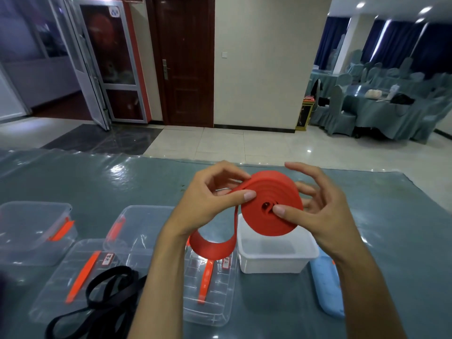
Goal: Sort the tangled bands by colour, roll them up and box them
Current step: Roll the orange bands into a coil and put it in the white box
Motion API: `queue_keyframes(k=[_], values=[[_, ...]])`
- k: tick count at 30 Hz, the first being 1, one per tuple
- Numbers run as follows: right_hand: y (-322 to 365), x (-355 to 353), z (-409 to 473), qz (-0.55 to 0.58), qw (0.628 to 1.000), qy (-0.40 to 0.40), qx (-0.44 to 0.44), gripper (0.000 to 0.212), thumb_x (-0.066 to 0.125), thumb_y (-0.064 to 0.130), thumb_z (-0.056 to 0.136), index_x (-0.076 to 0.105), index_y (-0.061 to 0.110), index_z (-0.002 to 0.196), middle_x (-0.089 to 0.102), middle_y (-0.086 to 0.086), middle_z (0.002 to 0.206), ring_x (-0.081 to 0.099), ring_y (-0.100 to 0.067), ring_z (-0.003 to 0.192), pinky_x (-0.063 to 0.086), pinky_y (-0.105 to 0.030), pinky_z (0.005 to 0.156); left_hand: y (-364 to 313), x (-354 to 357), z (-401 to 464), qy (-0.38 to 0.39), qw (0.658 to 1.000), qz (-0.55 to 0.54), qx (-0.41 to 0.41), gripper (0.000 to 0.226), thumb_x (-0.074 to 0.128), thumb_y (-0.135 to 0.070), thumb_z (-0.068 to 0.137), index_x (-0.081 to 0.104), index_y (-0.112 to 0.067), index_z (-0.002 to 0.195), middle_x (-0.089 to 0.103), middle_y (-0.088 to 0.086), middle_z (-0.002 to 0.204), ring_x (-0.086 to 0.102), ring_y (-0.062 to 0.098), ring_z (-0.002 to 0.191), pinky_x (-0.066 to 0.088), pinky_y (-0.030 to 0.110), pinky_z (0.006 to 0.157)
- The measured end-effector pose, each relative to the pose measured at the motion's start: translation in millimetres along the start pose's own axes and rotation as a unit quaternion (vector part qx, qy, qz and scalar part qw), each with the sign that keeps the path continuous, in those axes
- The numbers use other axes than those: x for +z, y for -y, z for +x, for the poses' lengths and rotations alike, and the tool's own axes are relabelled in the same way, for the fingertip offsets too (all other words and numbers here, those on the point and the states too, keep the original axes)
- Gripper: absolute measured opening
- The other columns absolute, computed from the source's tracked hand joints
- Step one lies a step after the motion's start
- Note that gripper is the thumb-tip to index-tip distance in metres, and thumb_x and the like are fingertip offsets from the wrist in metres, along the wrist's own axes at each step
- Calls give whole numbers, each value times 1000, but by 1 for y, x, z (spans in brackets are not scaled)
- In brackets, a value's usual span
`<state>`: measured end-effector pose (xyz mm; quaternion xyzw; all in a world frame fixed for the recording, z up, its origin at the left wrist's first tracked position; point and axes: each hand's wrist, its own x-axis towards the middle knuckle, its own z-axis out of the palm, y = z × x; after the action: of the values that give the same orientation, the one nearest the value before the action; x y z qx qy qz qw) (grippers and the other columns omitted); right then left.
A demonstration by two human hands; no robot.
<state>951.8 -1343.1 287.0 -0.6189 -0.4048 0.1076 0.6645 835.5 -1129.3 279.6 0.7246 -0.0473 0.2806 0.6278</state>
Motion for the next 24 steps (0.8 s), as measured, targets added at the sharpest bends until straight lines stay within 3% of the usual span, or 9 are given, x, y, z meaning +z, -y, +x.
queue_keyframes(k=[4,6,9,12,14,17,19,22,24], values=[[-2,5,0,30,998,-36,-46,63,95,32,71,71,33,129,74,-2,125,75,-26,111,65,-34,80,-9,-2,3,27,999,28,-1,30,86,-36,86,76,-37,114,77,-4,119,75,20,110,61,29,88],[-5,3,0,26,999,-23,-32,60,95,31,69,69,33,123,75,-4,123,74,-26,111,64,-34,79,-9,-2,3,32,999,33,10,34,88,-34,85,77,-33,117,78,-1,119,75,24,109,63,36,90],[-2,-2,3,22,998,44,35,70,100,44,61,56,35,115,78,-10,111,79,-35,92,65,-40,69,-8,3,3,14,999,46,18,33,92,-27,82,79,-27,112,79,1,108,77,24,101,63,34,86],[-1,-7,6,-32,999,36,23,84,101,47,60,56,40,130,78,-5,110,79,-31,93,66,-39,71,-5,7,5,6,999,40,12,31,92,-24,81,79,-31,109,79,-4,107,77,17,102,58,22,83],[-1,-7,6,-30,999,0,-9,83,99,43,62,60,37,136,78,-2,114,78,-26,100,66,-35,75,-2,8,6,17,1000,13,-3,37,89,-26,84,78,-33,118,79,-3,115,75,19,110,59,25,88],[-5,-3,5,28,998,-42,-23,74,99,42,64,64,33,129,77,-6,116,78,-27,101,65,-35,74,1,10,7,59,998,5,-30,54,86,-30,88,68,-39,139,75,-4,129,71,21,120,59,33,100],[-8,-2,6,37,998,-45,-4,72,99,42,63,60,32,122,77,-10,113,78,-29,98,65,-36,71,2,11,7,70,997,-3,-34,55,85,-29,90,67,-37,141,74,-4,132,70,20,123,58,33,102],[-12,-6,6,3,999,2,42,71,97,37,63,51,32,117,77,-10,108,78,-33,93,64,-39,68,5,8,7,37,998,22,-40,52,90,-27,84,72,-34,132,79,-2,116,76,18,109,61,33,94],[-13,-6,7,-14,999,27,38,76,96,33,67,52,38,129,78,-9,109,78,-30,95,66,-40,73,8,6,6,13,998,24,-49,48,93,-28,79,71,-31,122,79,1,105,77,21,98,62,33,88]])
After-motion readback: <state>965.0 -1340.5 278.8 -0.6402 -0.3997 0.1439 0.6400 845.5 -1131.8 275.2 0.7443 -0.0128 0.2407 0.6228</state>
